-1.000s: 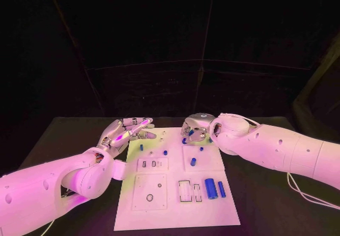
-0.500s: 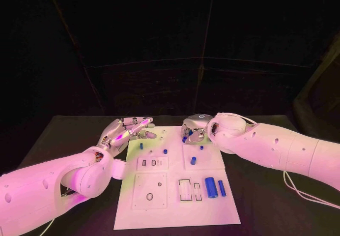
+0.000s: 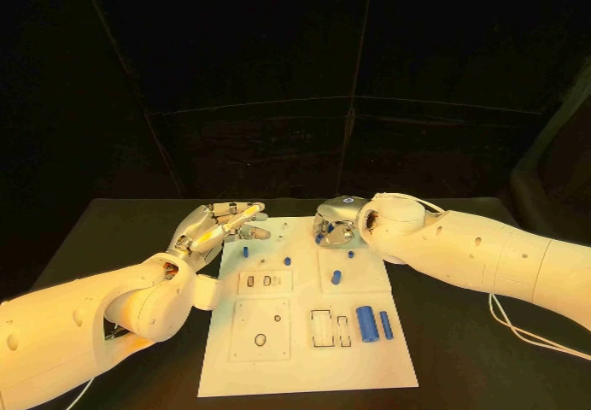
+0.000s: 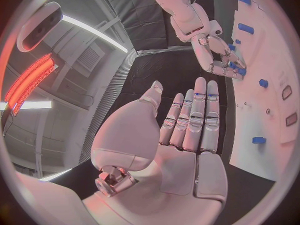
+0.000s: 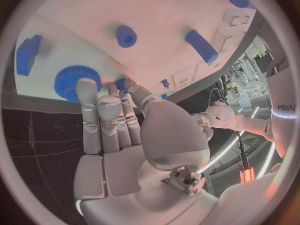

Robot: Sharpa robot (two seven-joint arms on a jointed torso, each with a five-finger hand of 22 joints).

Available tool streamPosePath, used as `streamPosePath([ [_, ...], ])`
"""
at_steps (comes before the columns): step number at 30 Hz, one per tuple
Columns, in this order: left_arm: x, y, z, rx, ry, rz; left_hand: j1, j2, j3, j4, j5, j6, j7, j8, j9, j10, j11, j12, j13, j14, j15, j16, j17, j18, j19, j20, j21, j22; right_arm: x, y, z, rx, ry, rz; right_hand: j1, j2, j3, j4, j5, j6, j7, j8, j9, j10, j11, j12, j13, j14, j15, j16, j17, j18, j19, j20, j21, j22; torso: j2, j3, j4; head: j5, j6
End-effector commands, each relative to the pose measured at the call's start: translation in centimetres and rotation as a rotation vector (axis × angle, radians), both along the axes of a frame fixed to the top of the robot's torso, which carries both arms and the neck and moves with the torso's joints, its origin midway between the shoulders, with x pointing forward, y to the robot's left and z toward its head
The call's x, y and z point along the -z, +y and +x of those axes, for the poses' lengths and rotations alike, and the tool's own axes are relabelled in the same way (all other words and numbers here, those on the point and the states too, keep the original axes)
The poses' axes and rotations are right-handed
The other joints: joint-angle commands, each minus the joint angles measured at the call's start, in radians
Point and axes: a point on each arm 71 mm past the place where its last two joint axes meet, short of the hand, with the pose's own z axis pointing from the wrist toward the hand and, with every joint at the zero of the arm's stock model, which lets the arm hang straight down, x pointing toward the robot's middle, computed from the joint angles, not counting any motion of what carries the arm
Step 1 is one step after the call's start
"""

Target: Assemble the parts on the task board

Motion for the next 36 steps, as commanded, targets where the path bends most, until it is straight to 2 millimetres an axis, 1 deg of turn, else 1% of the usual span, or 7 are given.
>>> streamPosePath([
  [1, -0.2, -0.1, 0.0, 0.014, -0.006, -0.003, 0.0, 0.01, 0.002, -0.007, 0.003, 0.006, 0.034, -0.007, -0.001, 0.004, 0.001, -0.005, -0.001, 0.006, -0.001, -0.004, 0.001, 0.015, 0.01, 0.001, 0.006, -0.001, -0.3, 0.1, -0.1, -0.008, -0.049, 0.034, 0.002, 0.009, 0.021, 0.005, -0.008, 0.022, -0.002, 0.012, 0.005, 0.023, -0.004, 0.006, 0.003, 0.025, -0.005, 0.026, 0.029, -0.017, 0.022, -0.002, 0.029, 0.04, 0.001, 0.0, -0.0001, 0.0, -0.001],
  [4, -0.1, 0.0, 0.0, 0.013, -0.005, -0.002, 0.0, 0.01, 0.002, -0.007, 0.003, 0.006, 0.034, -0.007, -0.001, 0.004, 0.001, -0.005, -0.001, 0.006, -0.001, -0.004, 0.001, 0.015, 0.01, 0.001, 0.006, -0.001, -1.0, 0.0, -0.3, -0.01, -0.1, 0.101, 0.001, 0.002, 0.042, 0.009, -0.01, 0.034, -0.002, 0.014, 0.007, 0.036, -0.008, 0.003, 0.003, 0.023, -0.007, 0.044, 0.044, -0.021, 0.03, -0.005, 0.052, 0.067, 0.002, 0.0008, 0.0, 0.002, 0.001],
  [10, -0.1, 0.2, 0.1, 0.009, -0.004, 0.001, 0.001, 0.012, 0.002, -0.007, 0.003, 0.005, 0.034, -0.008, -0.001, 0.004, 0.001, -0.006, -0.001, 0.006, -0.001, -0.005, 0.002, 0.014, 0.01, 0.0, 0.006, -0.002, -1.8, 0.1, -0.6, 0.007, -0.15, 0.201, -0.005, -0.016, 0.058, 0.014, -0.012, 0.033, 0.0, 0.008, 0.006, 0.033, -0.005, -0.003, 0.001, 0.019, -0.006, 0.055, 0.051, -0.022, 0.028, -0.005, 0.062, 0.076, 0.001, -0.0013, 0.0003, 0.003, 0.004],
  [15, -0.1, 0.3, 0.2, 0.007, -0.005, 0.001, 0.001, 0.013, 0.003, -0.008, 0.003, 0.005, 0.034, -0.008, -0.002, 0.004, 0.001, -0.006, -0.001, 0.006, -0.001, -0.005, 0.002, 0.014, 0.01, 0.0, 0.006, -0.002, -1.9, 0.6, -0.3, 0.028, -0.156, 0.228, -0.011, -0.028, 0.072, 0.022, -0.011, 0.029, 0.002, 0.002, 0.004, 0.023, -0.002, -0.004, 0.0, 0.015, -0.003, 0.062, 0.054, -0.022, 0.023, -0.003, 0.067, 0.08, 0.004, -0.0009, 0.0038, 0.004, 0.008],
  [19, -0.1, 0.3, 0.2, 0.008, -0.005, 0.001, 0.001, 0.013, 0.003, -0.008, 0.003, 0.005, 0.034, -0.008, -0.002, 0.004, 0.001, -0.007, -0.001, 0.006, -0.001, -0.005, 0.002, 0.014, 0.01, 0.0, 0.006, -0.002, -1.8, 1.4, 0.1, 0.033, -0.152, 0.23, -0.013, -0.03, 0.075, 0.024, -0.011, 0.028, 0.002, 0.001, 0.004, 0.021, -0.001, -0.004, 0.0, 0.015, -0.003, 0.064, 0.055, -0.022, 0.022, -0.002, 0.068, 0.081, 0.005, -0.0012, 0.0059, 0.005, 0.01],
  [25, -0.3, 0.3, 0.3, 0.008, -0.009, 0.001, 0.002, 0.013, 0.003, -0.008, 0.003, 0.005, 0.034, -0.008, -0.002, 0.003, 0.001, -0.007, -0.001, 0.006, -0.001, -0.006, 0.002, 0.014, 0.011, 0.0, 0.006, -0.002, -1.6, 3.1, 0.9, 0.036, -0.151, 0.23, -0.014, -0.033, 0.08, 0.027, -0.011, 0.026, 0.003, 0.0, 0.003, 0.017, -0.001, -0.005, 0.0, 0.014, -0.002, 0.068, 0.059, -0.022, 0.021, -0.001, 0.071, 0.083, 0.009, -0.0012, 0.0044, 0.009, 0.016],
  [36, -0.6, 0.2, 0.3, 0.012, -0.011, 0.001, 0.002, 0.013, 0.003, -0.008, 0.003, 0.005, 0.034, -0.008, -0.002, 0.003, 0.001, -0.007, -0.001, 0.006, -0.001, -0.006, 0.002, 0.014, 0.011, 0.0, 0.006, -0.002, -1.5, 4.9, 1.4, 0.042, -0.171, 0.219, -0.018, -0.04, 0.086, 0.033, -0.012, 0.023, 0.003, -0.001, 0.003, 0.012, 0.001, -0.005, -0.001, 0.013, 0.0, 0.073, 0.063, -0.022, 0.018, 0.0, 0.072, 0.083, 0.019, -0.0057, 0.0111, 0.005, 0.019],
])
